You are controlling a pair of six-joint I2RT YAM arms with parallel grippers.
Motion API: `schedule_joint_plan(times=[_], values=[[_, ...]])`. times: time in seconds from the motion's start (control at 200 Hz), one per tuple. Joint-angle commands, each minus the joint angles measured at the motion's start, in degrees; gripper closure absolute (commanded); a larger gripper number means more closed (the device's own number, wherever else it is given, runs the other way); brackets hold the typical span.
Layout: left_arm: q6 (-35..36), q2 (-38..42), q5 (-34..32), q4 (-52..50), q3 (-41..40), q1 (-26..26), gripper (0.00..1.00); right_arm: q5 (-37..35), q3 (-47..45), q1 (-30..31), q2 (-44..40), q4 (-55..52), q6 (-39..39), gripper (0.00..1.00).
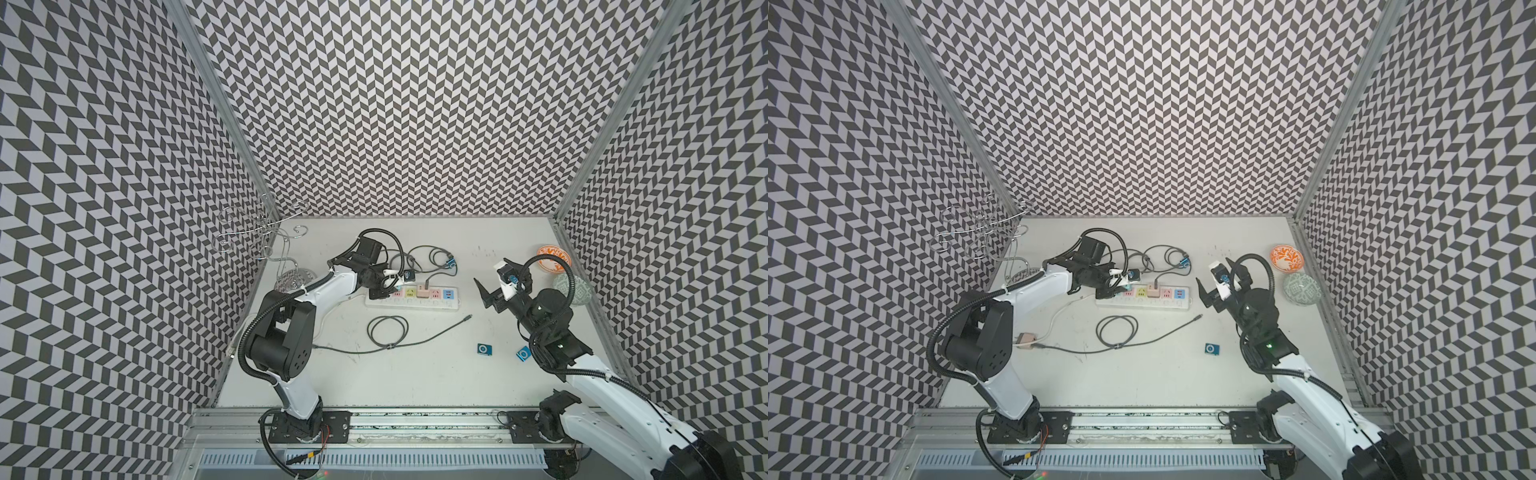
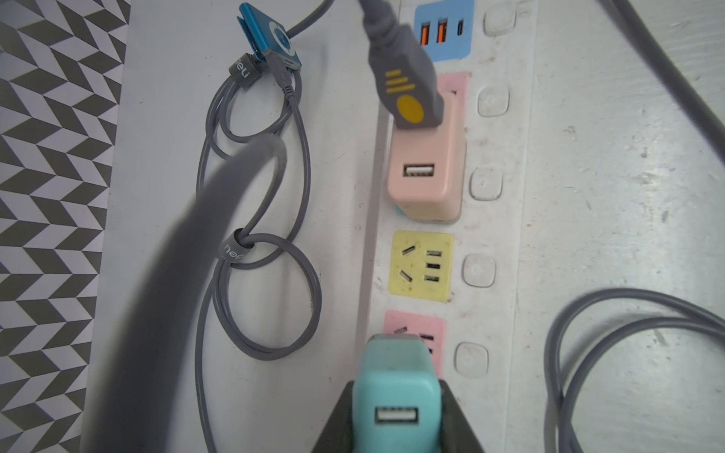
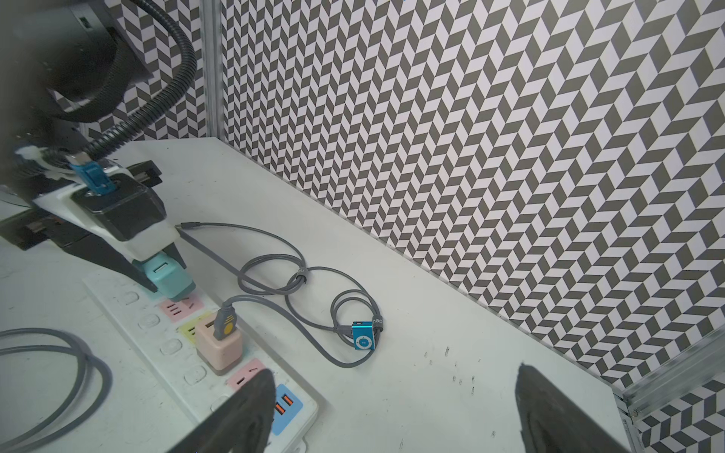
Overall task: Charge mp3
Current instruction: Insert the plug into the socket.
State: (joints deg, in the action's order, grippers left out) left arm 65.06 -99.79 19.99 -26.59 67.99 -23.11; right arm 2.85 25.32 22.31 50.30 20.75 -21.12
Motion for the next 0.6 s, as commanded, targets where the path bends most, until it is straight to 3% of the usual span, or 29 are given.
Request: schedule_joint_plan(times=[0.0,0.596], values=[[1.40,-0.05,1.62,-2.13,-0.03,-0.39,1.00,0.86,-0.43,-0.31,0.05,2.01,0.54,0.07],[1.34,-3.41,1.62,-4.18,1.11,-1.00,1.00,0.87,-1.34,-0.36,-0.45,2.52,0.82,0.07]])
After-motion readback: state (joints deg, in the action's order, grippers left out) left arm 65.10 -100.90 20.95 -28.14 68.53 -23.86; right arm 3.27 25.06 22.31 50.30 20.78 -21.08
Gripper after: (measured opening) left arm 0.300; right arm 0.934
